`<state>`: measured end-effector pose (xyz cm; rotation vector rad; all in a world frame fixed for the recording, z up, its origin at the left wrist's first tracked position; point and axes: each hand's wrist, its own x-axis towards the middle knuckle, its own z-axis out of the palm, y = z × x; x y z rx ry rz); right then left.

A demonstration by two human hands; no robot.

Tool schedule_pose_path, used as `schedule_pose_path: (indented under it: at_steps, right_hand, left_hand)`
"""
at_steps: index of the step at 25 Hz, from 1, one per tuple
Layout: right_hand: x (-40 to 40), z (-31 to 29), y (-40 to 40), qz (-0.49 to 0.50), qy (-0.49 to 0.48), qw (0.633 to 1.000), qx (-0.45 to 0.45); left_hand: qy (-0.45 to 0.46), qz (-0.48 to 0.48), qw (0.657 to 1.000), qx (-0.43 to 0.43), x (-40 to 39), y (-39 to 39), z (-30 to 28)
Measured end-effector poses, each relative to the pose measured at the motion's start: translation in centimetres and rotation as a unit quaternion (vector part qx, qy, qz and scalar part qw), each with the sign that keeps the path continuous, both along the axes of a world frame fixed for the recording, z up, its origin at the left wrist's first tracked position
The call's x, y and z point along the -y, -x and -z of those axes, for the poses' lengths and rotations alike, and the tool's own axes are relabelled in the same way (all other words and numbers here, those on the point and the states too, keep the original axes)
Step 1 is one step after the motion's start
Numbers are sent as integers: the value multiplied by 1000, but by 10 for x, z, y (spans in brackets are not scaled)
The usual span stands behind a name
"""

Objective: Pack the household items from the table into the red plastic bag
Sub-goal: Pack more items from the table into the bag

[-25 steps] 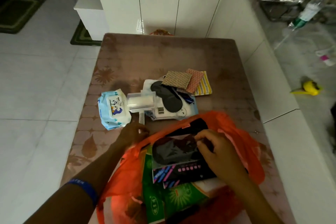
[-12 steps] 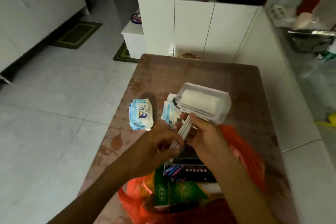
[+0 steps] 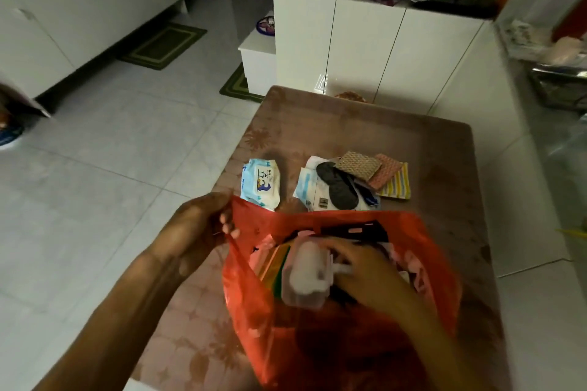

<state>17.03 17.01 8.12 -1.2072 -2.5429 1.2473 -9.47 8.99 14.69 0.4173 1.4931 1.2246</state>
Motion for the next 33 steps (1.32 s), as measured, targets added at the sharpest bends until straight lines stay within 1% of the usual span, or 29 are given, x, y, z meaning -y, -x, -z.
schedule_pose_path:
  at_steps: [1,2,3,4,6,7,8,9,10,11,12,13,14,15,16,19,21,23,25,26,28,30,31,33]
  right_hand:
    - [8,7,6,-9,-17,1000,25]
    - [15,9,10,0,-21,1000,13]
    - [17,10,13,37,6,999,-39]
    - [17,6,16,94,59,988,-105]
    - [14,2,17,199,149,941,-231]
    - [9,1,17,226,162,925,-259]
    - [5,1,16,231,144,930,-249]
    - [2,2,15,222,101,945,-217]
    - [-3,3,13,198,28,962,-186]
    - [-7,4,12,151,-55,975,-153]
    - [-10,7,11,100,-128,980,-112]
    - [-9,11,13,49,-170,983,-55]
    - [-3,14,16,3,-162,987,-6]
    - [7,19,20,-41,-121,991,26]
    - [20,27,25,-79,-91,992,40]
    - [41,46,49,-131,-104,985,31]
    - [35,61,65,-120,-116,984,56]
    - [32,72,71,-99,-128,985,58]
    - [32,67,66,-85,-90,992,9]
    - [30,63,63,-74,-69,995,-21]
    - [22,54,55,-33,-55,997,-52]
    - [11,44,50,45,-58,994,-82]
    - [5,39,49,85,-65,989,-103]
    - [-11,30,48,145,-82,977,-132]
  left_hand:
    - [-15,12,1000,-12,-4,-4,-10]
    - [-31,24,999,-26,-7,-8,-18]
    - [-50,35,997,-37,-11,-11,-27]
    - [-69,48,995,-51,-15,-13,-37]
    - [-94,81,988,-89,-27,-15,-51]
    - [-100,95,985,-106,-31,-16,-57]
    - [-104,102,983,-115,-35,-17,-61]
    - [-105,102,982,-116,-36,-17,-62]
    - [-109,98,983,-110,-36,-17,-61]
    - [-112,97,984,-102,-35,-18,-60]
    - [-114,98,984,-94,-33,-18,-58]
    - [-114,102,984,-88,-30,-19,-56]
    - [-114,109,984,-83,-26,-19,-54]
    - [-115,120,983,-79,-20,-20,-51]
    - [-118,134,981,-74,-13,-22,-48]
    - [-127,171,976,-50,2,-22,-43]
    - [-125,196,971,-50,5,-20,-39]
    - [-123,225,965,-63,4,-13,-36]
    - [-101,220,967,-81,5,-2,-30]
    - [-80,195,973,-95,5,6,-23]
    - [-16,100,986,-135,-2,25,-1]
    - [41,7,985,-169,-19,45,31]
    - [66,-9,977,-202,-33,54,50]
    - [115,13,955,-274,-66,66,86]
